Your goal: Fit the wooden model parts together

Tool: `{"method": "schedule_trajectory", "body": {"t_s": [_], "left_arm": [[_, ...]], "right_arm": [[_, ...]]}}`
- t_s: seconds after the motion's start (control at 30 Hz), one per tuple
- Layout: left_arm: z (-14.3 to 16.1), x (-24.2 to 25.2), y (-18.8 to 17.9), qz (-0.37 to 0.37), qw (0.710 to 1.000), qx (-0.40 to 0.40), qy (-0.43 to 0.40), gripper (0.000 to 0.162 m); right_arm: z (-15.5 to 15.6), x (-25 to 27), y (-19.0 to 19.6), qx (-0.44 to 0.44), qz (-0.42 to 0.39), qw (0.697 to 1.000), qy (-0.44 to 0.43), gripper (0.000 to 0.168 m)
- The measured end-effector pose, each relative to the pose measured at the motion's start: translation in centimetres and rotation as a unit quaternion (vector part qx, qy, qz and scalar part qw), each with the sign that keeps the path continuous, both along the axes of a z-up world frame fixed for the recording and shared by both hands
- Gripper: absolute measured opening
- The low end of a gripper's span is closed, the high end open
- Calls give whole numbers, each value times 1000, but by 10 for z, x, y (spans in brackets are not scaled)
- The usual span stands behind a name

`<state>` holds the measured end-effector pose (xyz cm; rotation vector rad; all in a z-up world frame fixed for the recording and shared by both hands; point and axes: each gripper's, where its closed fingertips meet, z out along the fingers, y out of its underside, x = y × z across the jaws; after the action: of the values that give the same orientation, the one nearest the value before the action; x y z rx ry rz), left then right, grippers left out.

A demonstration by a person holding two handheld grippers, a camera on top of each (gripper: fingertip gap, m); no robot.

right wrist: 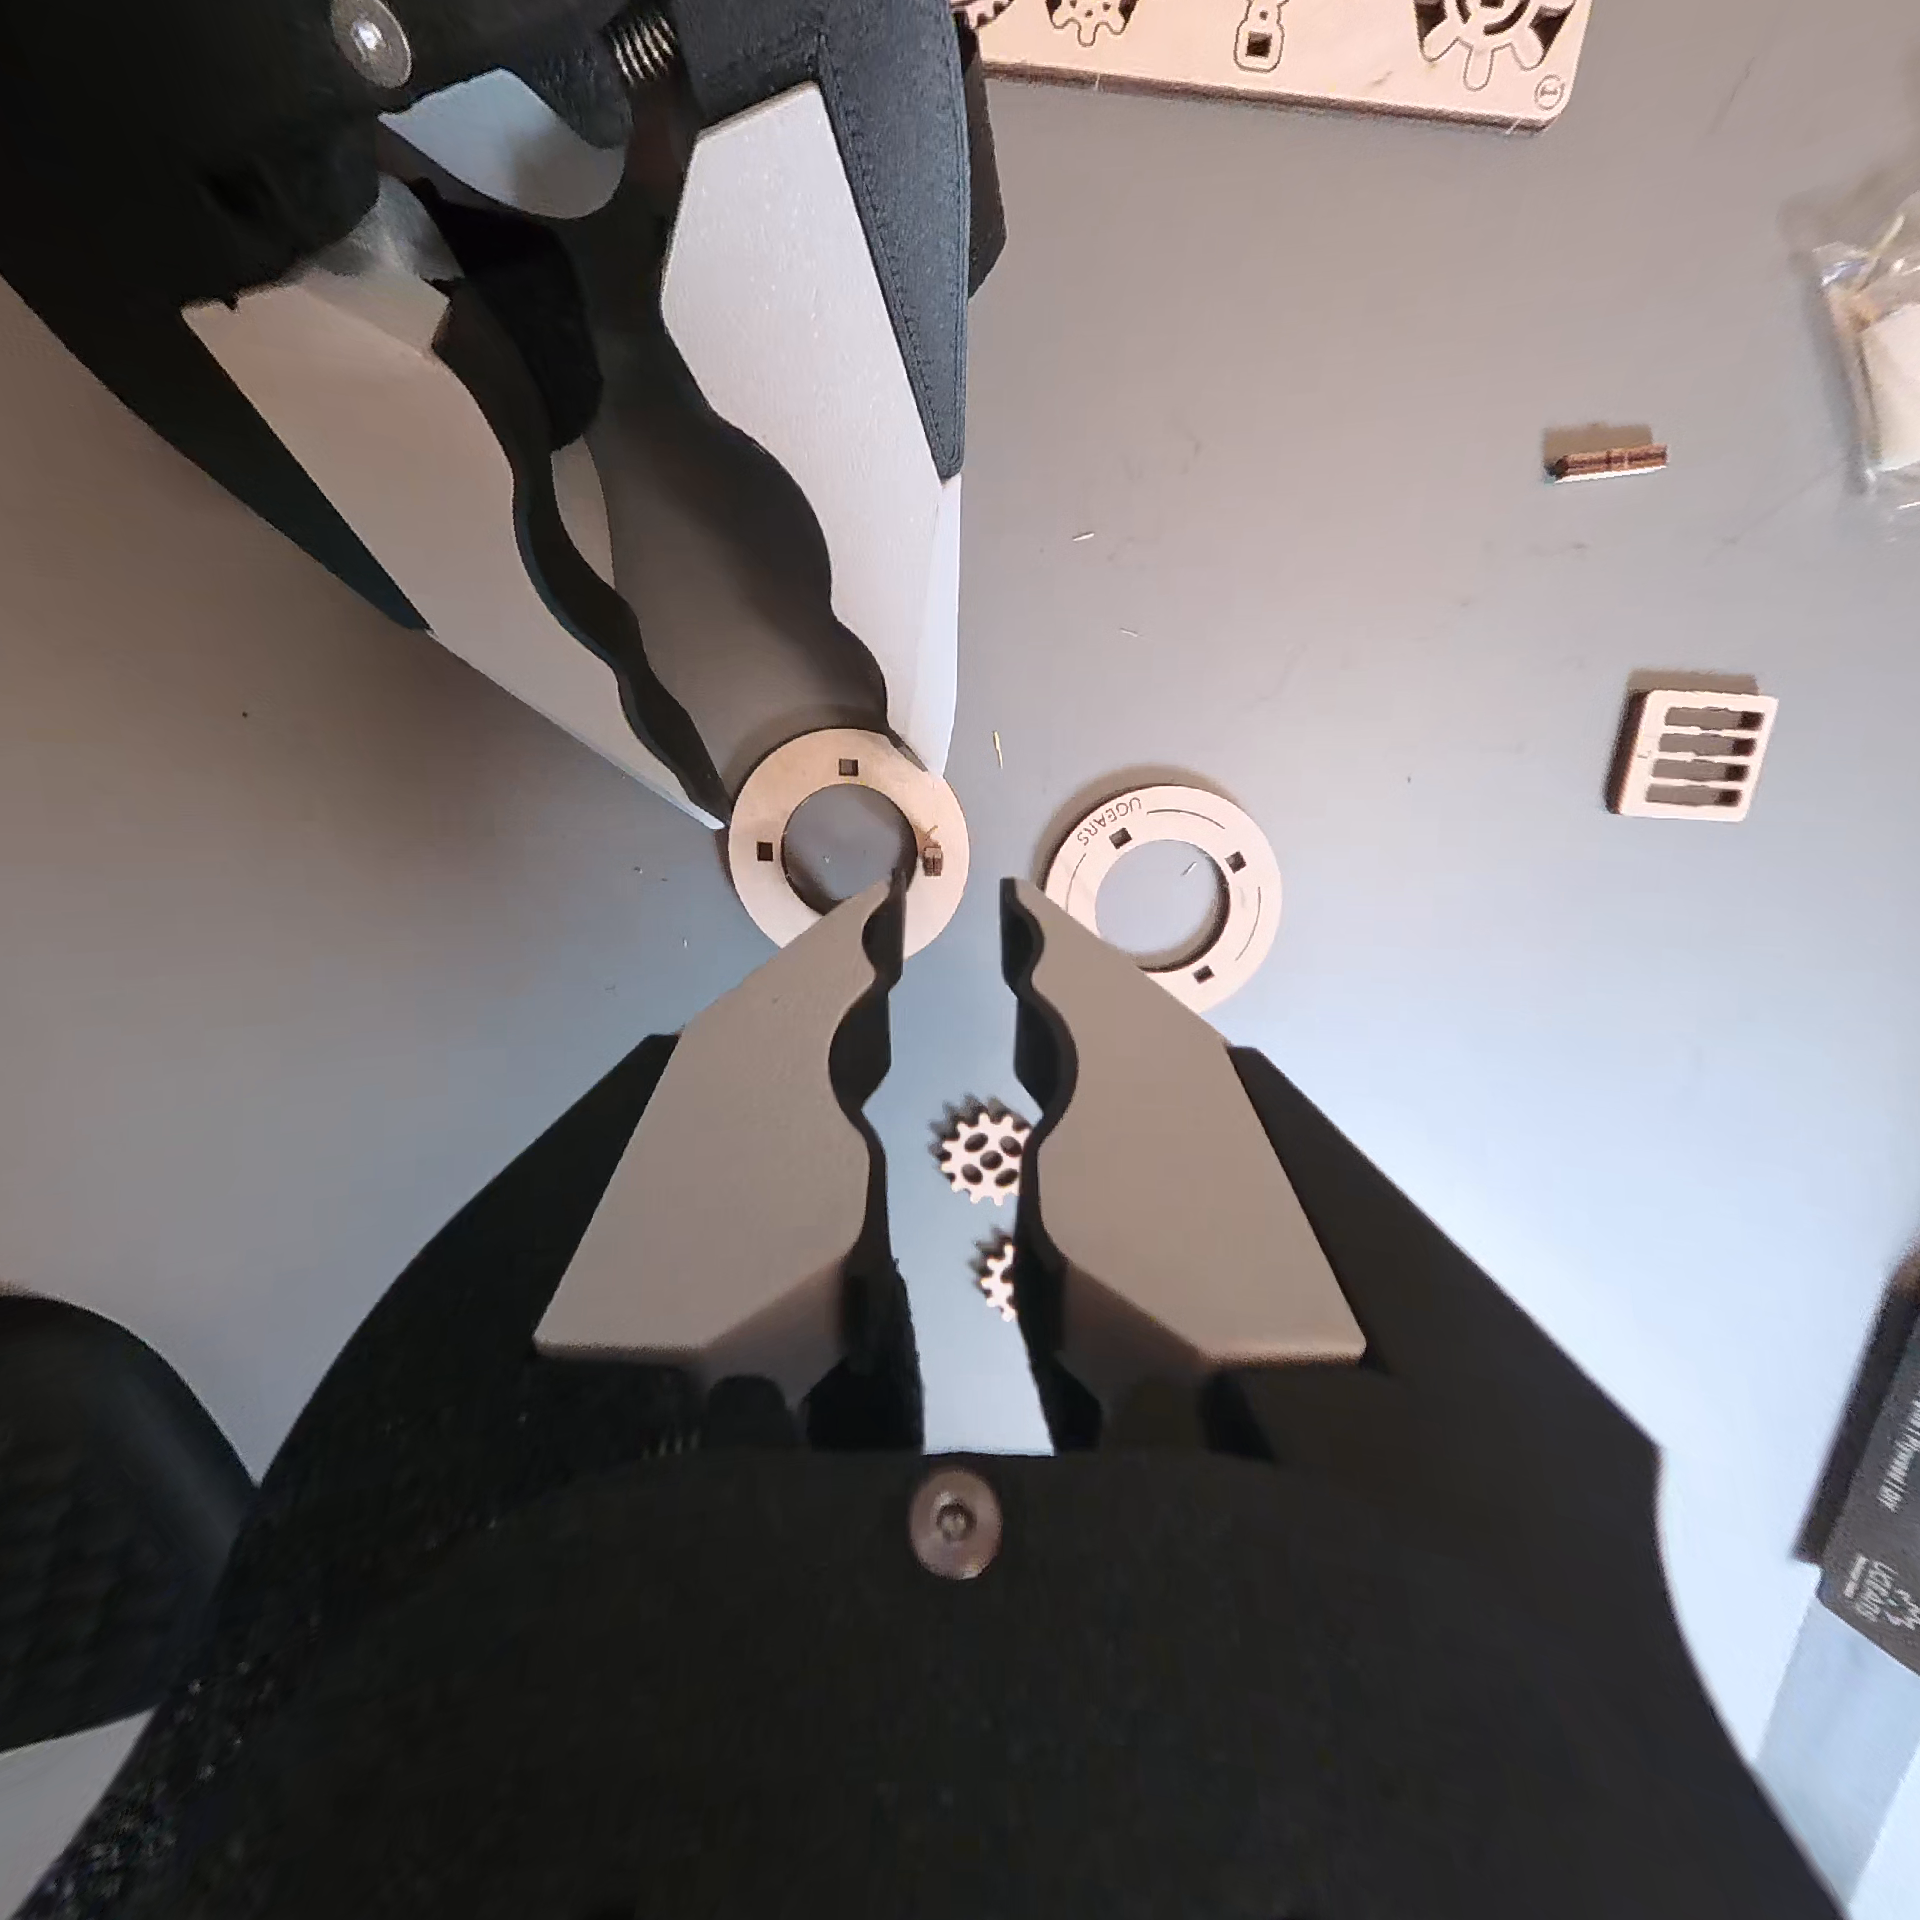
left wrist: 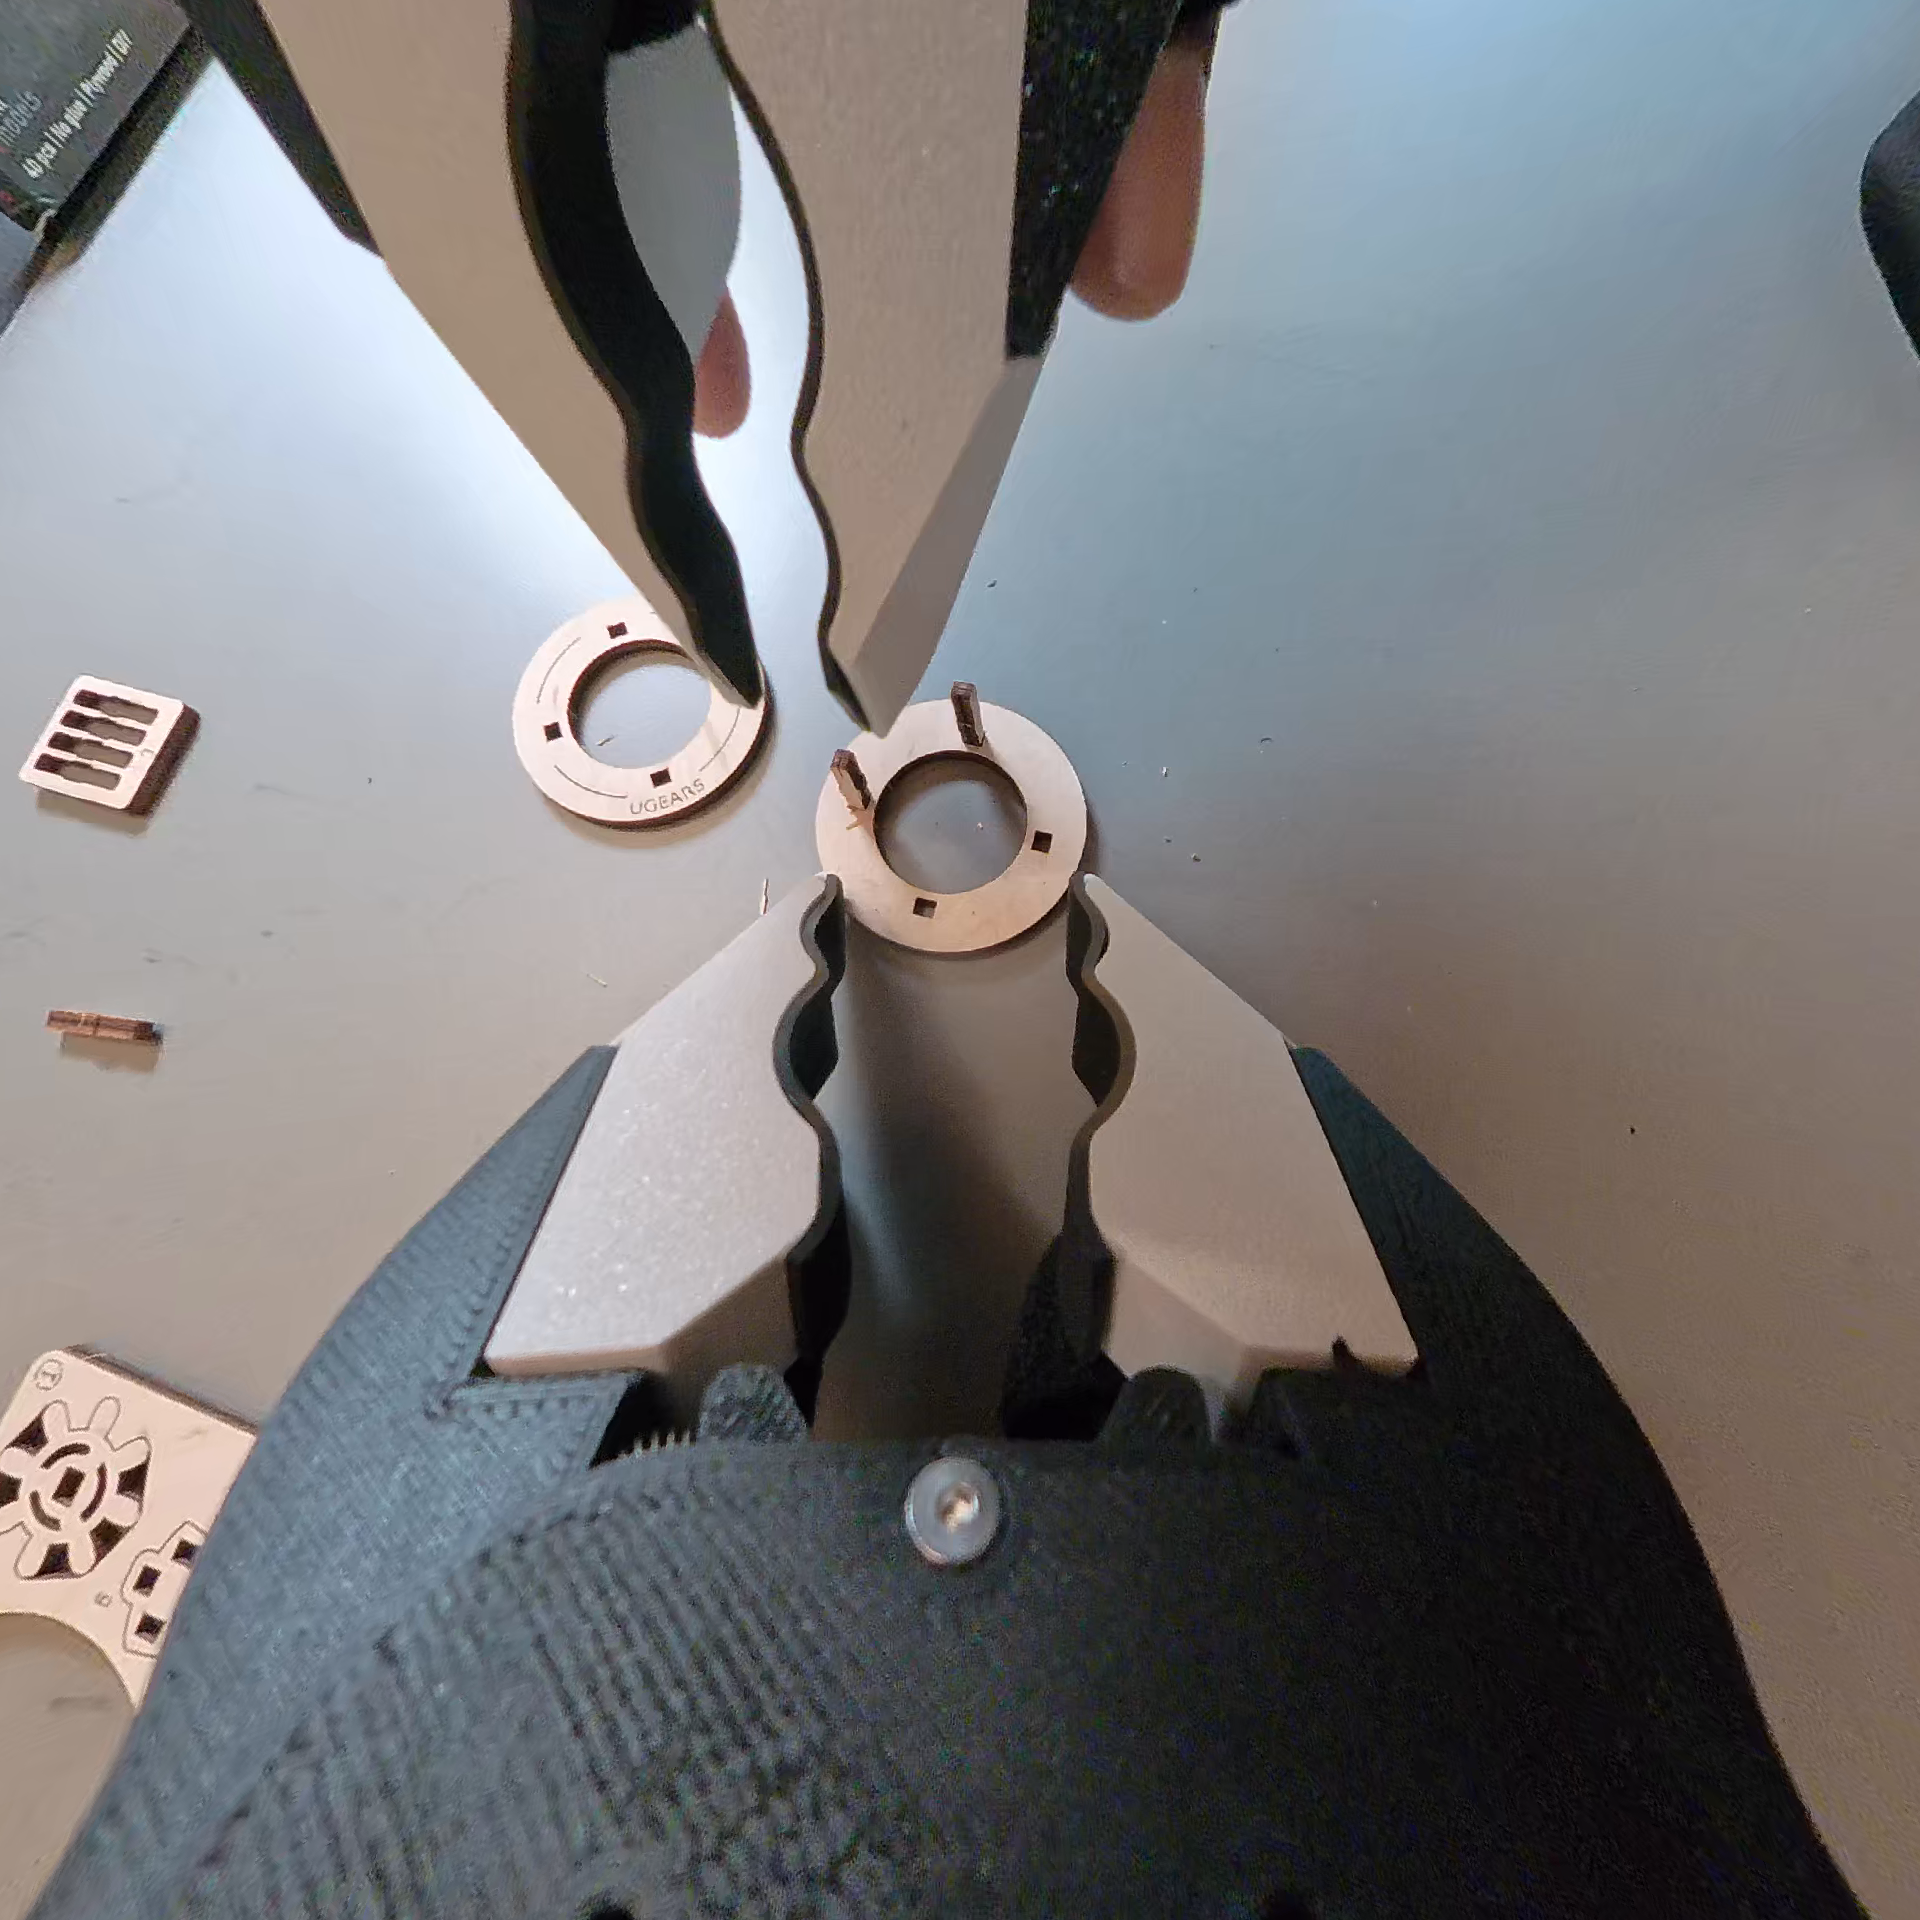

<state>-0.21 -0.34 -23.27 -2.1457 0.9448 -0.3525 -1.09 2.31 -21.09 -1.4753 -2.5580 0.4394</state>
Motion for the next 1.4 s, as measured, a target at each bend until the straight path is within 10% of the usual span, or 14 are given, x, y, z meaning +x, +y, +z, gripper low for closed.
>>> {"method": "schedule_trajectory", "body": {"t_s": [1.4], "left_arm": [[0,0,0,1,1000,-1,2,42]], "right_arm": [[-8,-1,-3,11,1,1000,16,7]]}}
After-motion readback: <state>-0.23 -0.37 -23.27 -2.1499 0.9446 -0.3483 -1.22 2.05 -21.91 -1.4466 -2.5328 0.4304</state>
